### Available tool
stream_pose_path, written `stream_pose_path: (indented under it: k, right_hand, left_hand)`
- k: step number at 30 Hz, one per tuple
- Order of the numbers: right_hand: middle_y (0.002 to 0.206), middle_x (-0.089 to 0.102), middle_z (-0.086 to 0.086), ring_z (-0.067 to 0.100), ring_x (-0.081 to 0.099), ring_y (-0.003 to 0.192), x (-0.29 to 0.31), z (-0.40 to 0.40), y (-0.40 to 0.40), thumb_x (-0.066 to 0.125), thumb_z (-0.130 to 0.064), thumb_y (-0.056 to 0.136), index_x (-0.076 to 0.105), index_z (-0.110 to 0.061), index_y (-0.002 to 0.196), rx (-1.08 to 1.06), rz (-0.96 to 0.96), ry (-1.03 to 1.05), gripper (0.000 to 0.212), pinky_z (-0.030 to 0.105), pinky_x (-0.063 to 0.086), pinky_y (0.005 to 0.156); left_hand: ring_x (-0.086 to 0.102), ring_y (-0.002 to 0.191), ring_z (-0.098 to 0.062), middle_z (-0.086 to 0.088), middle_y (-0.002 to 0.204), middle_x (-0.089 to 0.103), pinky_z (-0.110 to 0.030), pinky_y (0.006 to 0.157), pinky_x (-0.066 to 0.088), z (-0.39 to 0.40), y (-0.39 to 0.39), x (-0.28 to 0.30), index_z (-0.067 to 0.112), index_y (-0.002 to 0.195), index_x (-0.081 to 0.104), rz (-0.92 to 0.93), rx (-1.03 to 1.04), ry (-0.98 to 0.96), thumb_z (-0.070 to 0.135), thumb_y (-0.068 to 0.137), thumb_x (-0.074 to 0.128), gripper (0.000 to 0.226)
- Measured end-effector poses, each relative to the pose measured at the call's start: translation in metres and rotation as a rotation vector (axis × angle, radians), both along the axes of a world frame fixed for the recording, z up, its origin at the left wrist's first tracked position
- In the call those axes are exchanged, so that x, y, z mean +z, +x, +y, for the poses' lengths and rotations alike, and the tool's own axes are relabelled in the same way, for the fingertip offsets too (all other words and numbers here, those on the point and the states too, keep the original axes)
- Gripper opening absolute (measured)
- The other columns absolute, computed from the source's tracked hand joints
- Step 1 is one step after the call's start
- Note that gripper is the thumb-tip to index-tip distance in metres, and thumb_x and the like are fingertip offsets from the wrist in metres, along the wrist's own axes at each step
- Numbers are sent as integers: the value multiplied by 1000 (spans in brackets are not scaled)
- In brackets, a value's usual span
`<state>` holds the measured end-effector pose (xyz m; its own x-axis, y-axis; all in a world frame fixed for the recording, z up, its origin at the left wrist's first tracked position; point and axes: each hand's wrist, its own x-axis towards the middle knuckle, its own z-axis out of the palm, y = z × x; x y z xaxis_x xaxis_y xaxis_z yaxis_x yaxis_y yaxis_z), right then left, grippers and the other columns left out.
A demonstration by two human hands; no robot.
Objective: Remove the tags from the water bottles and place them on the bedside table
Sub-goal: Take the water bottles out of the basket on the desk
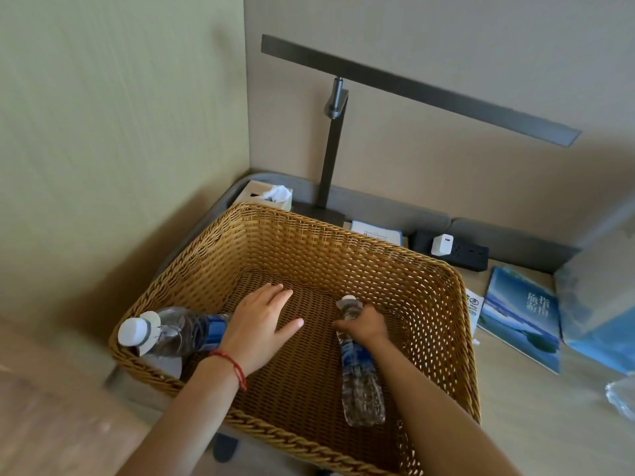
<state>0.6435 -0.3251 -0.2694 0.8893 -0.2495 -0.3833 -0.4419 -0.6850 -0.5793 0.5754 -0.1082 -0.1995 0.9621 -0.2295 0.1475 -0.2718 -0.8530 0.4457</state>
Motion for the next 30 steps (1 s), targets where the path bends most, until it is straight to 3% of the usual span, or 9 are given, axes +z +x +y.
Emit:
stream_pose_path:
  k: [9,14,17,20,26,30]
  right_hand:
    - [106,65,12,19,59,87,9,4,-2,83,-29,63,60,-5,104,1,-61,116,53,27,49,72]
    - [103,67,10,23,64,93,22,19,-4,82,-27,62,62,-7,107,100,-151,142,53,38,54,84]
    - [102,69,7,19,64,91,31,25,-6,82,-25,63,62,-9,109,140,-230,181,53,31,54,80]
    - [98,69,0,11,65,85,42,32,-10,82,-24,62,61,-15,109,170,-313,245,52,14,48,66]
    - [98,62,-10,11,61,94,58,46,-16,82,-29,63,54,-20,120,252,-418,323,64,28,51,85]
    - [107,66,-4,11,62,97,67,55,-18,82,-30,62,55,-19,120,309,-451,373,65,32,52,88]
  left_hand:
    - [24,138,-20,-6,146,36,-34,112,20,0,-2,4,15,138,35,12,26,-12,45,89,47,59]
    - [24,138,-20,-6,146,35,-34,112,20,3,-3,4,15,138,34,25,49,-28,47,89,46,60]
    - [26,137,-21,-7,145,37,-35,112,22,5,-3,5,14,138,35,20,70,-59,45,88,48,59]
    - [28,136,-21,-8,144,38,-35,112,23,6,-4,8,14,137,37,14,101,-99,43,88,50,58]
    - [33,133,-22,-11,141,42,-31,109,25,8,-7,19,11,134,41,-44,179,-249,35,87,56,55]
    - [36,131,-20,-10,138,45,-29,107,27,13,-15,27,11,133,43,-92,218,-322,32,86,58,54]
